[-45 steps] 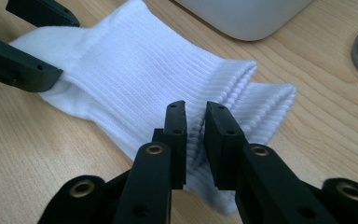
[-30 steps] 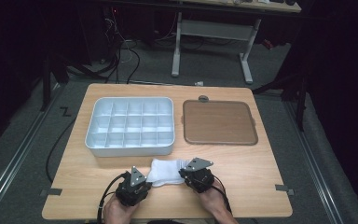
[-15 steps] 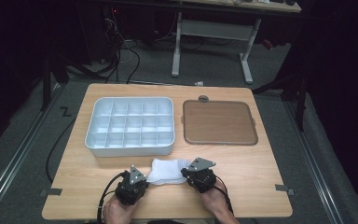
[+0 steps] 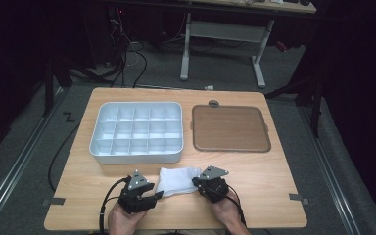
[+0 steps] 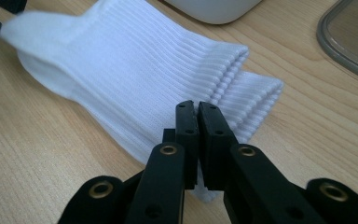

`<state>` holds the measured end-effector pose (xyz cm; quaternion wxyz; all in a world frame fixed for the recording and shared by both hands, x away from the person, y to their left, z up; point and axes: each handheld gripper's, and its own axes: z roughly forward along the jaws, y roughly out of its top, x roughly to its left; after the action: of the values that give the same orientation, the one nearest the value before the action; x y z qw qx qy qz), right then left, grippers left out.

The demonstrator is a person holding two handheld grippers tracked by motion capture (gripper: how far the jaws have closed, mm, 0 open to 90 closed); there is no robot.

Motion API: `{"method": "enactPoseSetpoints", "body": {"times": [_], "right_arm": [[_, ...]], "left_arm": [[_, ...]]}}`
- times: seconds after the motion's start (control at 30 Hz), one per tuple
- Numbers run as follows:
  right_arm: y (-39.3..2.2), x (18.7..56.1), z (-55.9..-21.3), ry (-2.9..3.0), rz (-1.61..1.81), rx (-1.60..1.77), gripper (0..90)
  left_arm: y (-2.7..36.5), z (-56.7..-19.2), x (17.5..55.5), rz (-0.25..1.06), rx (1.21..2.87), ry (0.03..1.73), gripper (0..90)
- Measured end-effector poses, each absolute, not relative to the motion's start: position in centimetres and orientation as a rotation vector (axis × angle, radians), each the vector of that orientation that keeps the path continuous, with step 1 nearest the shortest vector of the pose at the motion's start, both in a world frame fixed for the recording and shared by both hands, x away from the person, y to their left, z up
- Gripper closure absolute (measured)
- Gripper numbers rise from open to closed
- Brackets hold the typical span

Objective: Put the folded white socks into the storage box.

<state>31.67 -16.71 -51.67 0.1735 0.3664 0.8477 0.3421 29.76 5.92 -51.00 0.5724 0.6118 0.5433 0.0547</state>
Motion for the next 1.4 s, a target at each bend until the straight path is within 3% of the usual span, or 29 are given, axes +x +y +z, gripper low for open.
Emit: {"method": "enactPoseSetpoints", "body": {"times": [0.1, 0.33, 0.6, 0.9, 1.17, 1.4], "right_arm": [[-16.7, 31.7, -51.7, 2.404, 0.971, 1.04, 87.3], [-16.9, 31.8, -51.7, 2.402, 0.971, 1.038, 86.9], [-16.8, 31.7, -51.7, 2.404, 0.97, 1.038, 84.2], [-16.7, 31.2, -50.6, 2.377, 1.014, 1.023, 74.9], [-15.7, 31.2, -48.7, 2.35, 1.106, 0.992, 77.7], [-13.9, 31.8, -49.6, 2.408, 1.102, 0.98, 80.5]], "left_arm": [[5.2, -51.1, 30.7, 0.124, 1.431, 1.269, 52.4], [4.1, -53.1, 32.5, 0.155, 1.498, 1.306, 61.1], [4.2, -53.1, 32.1, 0.155, 1.512, 1.337, 60.5], [5.1, -51.4, 33.2, 0.12, 1.439, 1.351, 48.7], [5.2, -50.8, 36.0, 0.116, 1.42, 1.4, 47.3], [4.9, -51.5, 36.8, 0.101, 1.412, 1.426, 46.7]]}}
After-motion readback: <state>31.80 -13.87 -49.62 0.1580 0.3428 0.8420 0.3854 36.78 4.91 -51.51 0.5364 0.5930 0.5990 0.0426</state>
